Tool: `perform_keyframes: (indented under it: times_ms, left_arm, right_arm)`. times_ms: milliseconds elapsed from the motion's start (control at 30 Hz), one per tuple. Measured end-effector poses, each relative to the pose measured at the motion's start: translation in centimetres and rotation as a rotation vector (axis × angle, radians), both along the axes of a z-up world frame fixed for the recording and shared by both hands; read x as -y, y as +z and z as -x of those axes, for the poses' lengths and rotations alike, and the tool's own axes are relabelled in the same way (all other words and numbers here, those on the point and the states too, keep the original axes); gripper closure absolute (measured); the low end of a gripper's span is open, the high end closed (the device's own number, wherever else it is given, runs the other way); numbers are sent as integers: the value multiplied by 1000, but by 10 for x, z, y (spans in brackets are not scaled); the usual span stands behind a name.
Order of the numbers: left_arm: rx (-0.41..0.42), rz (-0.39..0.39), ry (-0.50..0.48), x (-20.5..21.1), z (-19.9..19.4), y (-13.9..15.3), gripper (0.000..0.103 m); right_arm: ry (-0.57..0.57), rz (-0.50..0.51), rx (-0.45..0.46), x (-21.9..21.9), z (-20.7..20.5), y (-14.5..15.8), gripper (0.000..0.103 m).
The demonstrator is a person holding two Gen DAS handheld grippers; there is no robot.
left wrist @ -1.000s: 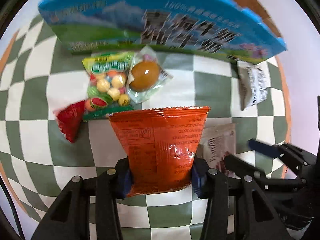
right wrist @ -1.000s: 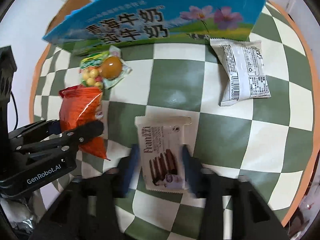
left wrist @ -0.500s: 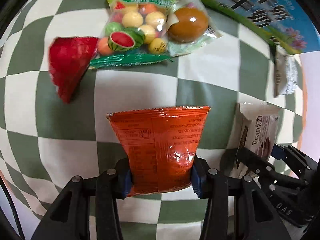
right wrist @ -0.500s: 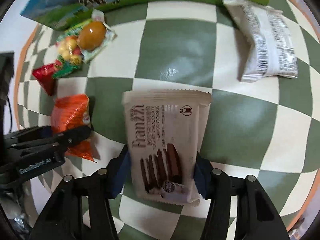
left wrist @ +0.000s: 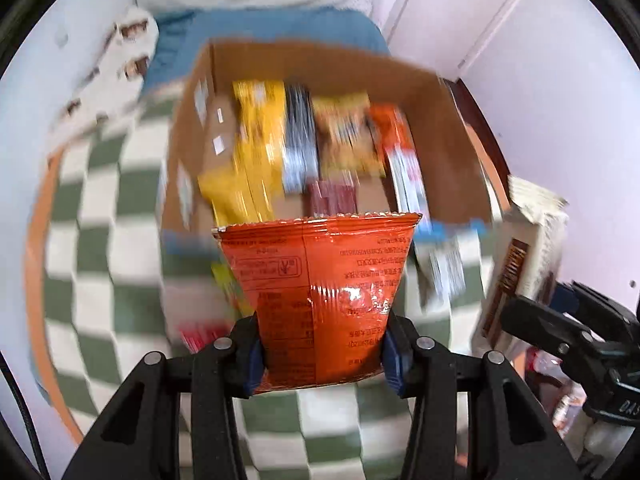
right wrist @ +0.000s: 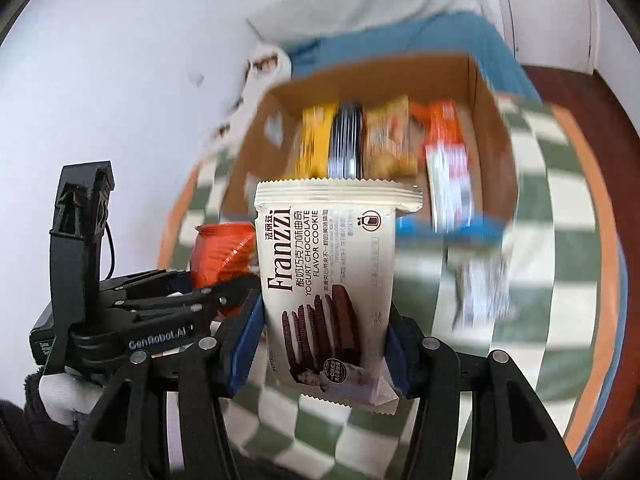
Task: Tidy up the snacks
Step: 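Carry both packs into the box and open both tools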
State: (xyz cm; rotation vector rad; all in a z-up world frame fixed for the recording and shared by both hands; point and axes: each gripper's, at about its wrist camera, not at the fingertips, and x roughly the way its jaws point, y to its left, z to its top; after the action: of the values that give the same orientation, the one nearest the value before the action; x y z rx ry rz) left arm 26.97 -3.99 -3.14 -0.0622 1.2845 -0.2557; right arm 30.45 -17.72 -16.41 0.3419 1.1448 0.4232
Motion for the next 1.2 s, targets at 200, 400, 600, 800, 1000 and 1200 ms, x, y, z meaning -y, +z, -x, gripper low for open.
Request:
perform_keyframes:
  times_ms: [200,400,600,800,1000,1200]
  left_arm:
    - [-6,-161,25,-13,-102,-1,59]
    - [-57,-304,32,-8,-167,-24,59]
    - [-126,-395,2,-3,-196,-66,24]
    - [-117,-352,25,-10,-195,-69,14]
    - [-98,-273,63,-17,-180,-63,14]
    - [-24,-197,58,-14,-144,-45,0]
  right_arm:
    - [-50,24,15,-7,-88,-5,46]
    - [-73,57,-68,-8,-143,-41,46]
    - [-66,88,-243,-13,-174,-92,16]
    - [-58,136,-279,-13,-179,-109,16]
    - [-77,176,-242,-7,-176,-102,8]
    - [-76,280,-163,-7,-159,-79,6]
